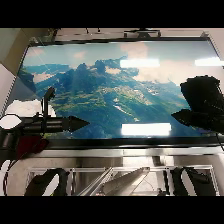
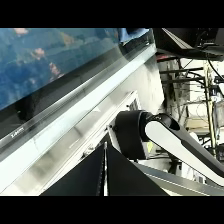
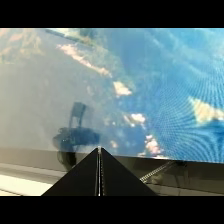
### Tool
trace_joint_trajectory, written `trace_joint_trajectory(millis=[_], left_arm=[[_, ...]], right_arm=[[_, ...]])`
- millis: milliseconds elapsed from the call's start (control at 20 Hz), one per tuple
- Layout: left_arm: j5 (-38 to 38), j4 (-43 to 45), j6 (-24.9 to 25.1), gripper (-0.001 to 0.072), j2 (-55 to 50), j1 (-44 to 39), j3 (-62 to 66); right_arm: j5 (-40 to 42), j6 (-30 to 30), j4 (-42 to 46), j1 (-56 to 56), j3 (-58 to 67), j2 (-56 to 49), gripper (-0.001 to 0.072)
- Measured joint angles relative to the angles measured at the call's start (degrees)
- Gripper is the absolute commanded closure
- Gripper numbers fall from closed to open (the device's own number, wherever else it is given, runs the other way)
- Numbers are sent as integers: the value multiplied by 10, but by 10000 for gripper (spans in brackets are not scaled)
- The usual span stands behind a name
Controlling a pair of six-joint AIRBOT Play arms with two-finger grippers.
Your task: Fold the shirts.
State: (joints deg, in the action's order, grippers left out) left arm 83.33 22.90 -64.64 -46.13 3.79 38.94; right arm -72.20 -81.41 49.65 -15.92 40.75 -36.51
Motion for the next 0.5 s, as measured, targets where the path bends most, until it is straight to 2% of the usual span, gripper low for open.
trace_joint_trajectory(millis=[450, 500], left_arm=[[-16, 3, 0, 702, 0, 15, 15], [-19, 12, 0, 658, 0, 26, 29]], right_arm=[[0, 0, 0, 0, 0, 0, 695], [0, 0, 0, 0, 0, 0, 695]])
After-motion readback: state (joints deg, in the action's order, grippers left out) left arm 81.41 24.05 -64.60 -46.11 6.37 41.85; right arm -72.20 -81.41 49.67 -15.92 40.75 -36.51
